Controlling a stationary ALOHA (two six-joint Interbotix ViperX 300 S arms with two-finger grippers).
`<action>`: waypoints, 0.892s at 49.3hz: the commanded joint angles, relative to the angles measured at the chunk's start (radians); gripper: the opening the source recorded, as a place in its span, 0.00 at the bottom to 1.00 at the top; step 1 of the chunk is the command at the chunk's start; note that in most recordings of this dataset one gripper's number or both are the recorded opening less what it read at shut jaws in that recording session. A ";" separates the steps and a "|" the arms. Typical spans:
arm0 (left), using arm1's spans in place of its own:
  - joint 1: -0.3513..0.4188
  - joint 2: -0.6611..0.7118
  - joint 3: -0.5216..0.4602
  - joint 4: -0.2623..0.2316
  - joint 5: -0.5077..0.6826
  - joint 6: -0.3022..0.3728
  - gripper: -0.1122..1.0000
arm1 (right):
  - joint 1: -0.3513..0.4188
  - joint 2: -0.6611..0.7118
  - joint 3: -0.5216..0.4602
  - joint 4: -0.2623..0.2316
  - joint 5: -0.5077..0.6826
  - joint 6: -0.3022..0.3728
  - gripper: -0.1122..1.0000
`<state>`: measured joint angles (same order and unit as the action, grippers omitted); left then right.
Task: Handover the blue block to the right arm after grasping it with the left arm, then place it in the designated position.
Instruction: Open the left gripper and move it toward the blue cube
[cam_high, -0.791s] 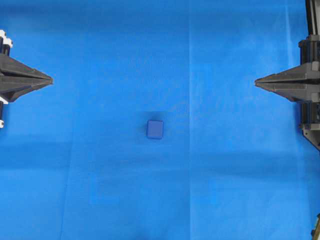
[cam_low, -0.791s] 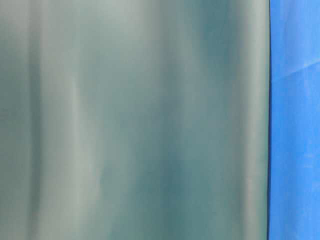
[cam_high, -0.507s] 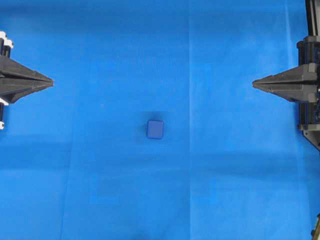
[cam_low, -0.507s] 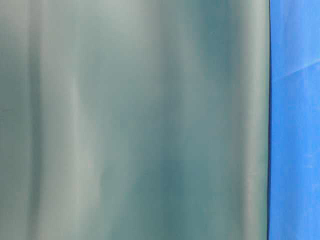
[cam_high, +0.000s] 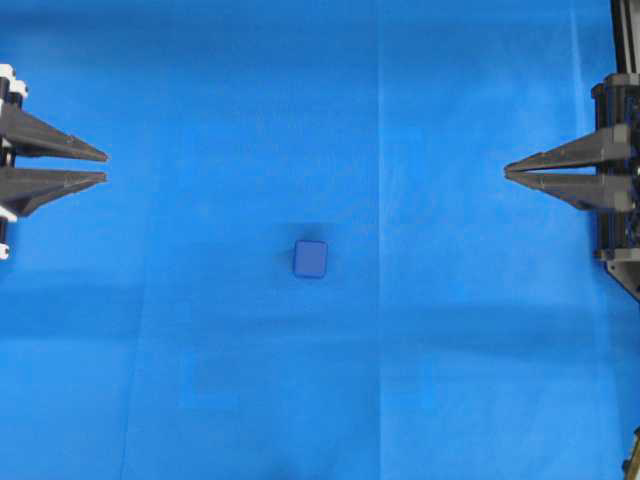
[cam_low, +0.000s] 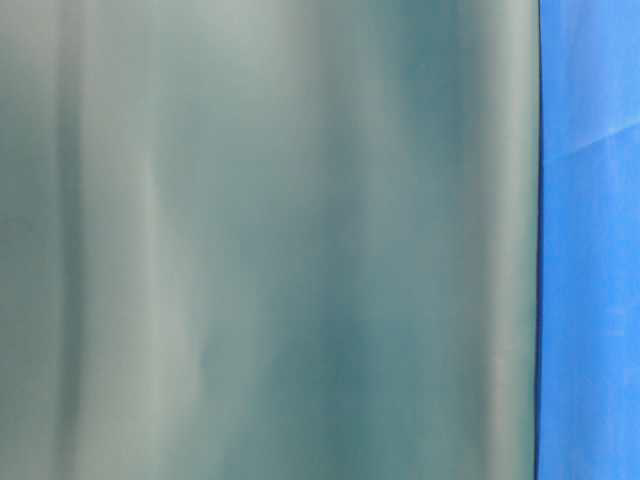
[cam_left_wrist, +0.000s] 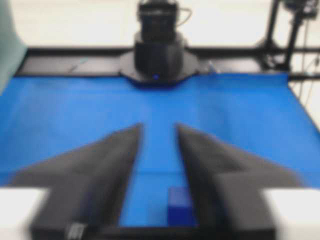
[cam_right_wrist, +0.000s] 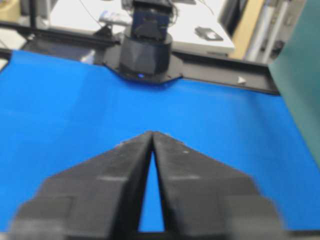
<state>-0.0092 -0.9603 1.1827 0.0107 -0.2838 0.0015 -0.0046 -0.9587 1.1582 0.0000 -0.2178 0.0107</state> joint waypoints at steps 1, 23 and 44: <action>-0.002 0.008 -0.015 0.002 -0.005 -0.002 0.44 | -0.005 0.008 -0.026 0.006 -0.009 0.006 0.33; -0.003 0.005 -0.015 0.002 -0.005 -0.006 0.93 | -0.011 0.012 -0.028 0.006 -0.005 0.015 0.98; -0.003 0.160 -0.055 0.002 -0.117 -0.008 0.93 | -0.018 0.023 -0.028 0.006 -0.009 0.015 0.98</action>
<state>-0.0107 -0.8452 1.1643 0.0092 -0.3620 -0.0061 -0.0184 -0.9465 1.1582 0.0046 -0.2178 0.0245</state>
